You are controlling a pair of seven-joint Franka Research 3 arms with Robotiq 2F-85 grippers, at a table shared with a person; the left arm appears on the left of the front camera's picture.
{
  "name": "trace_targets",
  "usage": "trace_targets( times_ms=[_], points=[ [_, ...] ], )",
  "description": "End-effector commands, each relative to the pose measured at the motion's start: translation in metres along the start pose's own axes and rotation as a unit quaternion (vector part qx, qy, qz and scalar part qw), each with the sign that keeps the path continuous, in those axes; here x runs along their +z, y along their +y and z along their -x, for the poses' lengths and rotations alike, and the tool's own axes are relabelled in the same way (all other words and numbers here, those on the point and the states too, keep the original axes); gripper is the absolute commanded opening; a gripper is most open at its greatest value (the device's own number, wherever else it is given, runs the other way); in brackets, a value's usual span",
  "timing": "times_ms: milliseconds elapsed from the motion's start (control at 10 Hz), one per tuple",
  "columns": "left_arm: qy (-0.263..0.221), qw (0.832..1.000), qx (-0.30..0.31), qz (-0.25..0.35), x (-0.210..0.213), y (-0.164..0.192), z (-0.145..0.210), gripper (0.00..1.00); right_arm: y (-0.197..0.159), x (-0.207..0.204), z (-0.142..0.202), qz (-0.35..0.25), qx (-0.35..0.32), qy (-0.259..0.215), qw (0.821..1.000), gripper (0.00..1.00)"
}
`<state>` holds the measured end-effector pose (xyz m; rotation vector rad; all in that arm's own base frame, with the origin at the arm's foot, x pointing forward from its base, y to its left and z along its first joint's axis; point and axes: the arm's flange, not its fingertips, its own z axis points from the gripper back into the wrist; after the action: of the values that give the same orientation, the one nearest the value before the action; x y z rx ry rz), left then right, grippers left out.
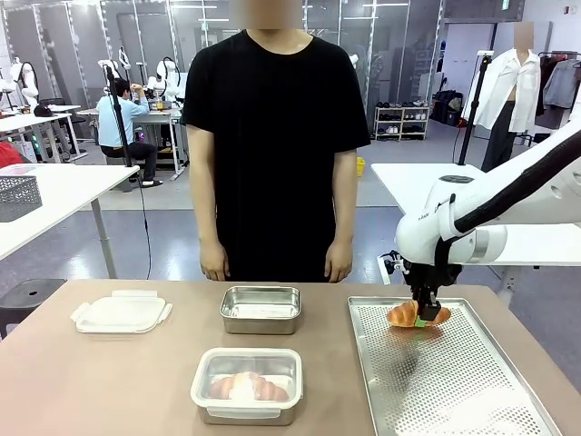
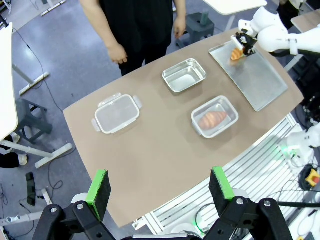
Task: Place the bread into the airtight container.
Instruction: Pick up a Butter Roll and place it into an empty Airtight Container.
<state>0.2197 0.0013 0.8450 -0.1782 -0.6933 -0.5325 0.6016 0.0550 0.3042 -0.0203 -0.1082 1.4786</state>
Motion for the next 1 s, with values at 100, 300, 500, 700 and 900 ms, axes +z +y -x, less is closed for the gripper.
trace_targets(
  times_ms=[100,300,500,700,900],
  points=[
    [0.001,1.000,-0.005,0.002,0.002,0.000,-0.001,1.00,-0.001,-0.001,0.000,0.008,0.005,-0.001,1.000,0.42],
    [0.001,1.000,-0.005,0.002,0.002,0.000,-0.001,1.00,0.000,-0.001,0.000,0.000,0.000,0.000,1.000,0.42],
    [0.001,1.000,-0.005,0.002,0.002,0.000,-0.001,1.00,0.019,0.030,-0.028,0.050,0.031,-0.128,0.990,0.42],
    [0.001,1.000,-0.005,0.002,0.002,0.000,-0.001,1.00,0.030,0.078,-0.078,0.042,0.046,-0.124,0.990,0.42],
    [0.001,1.000,-0.005,0.002,0.002,0.000,-0.001,1.00,0.042,0.122,-0.137,0.015,0.058,-0.106,0.993,0.42]
  ],
)
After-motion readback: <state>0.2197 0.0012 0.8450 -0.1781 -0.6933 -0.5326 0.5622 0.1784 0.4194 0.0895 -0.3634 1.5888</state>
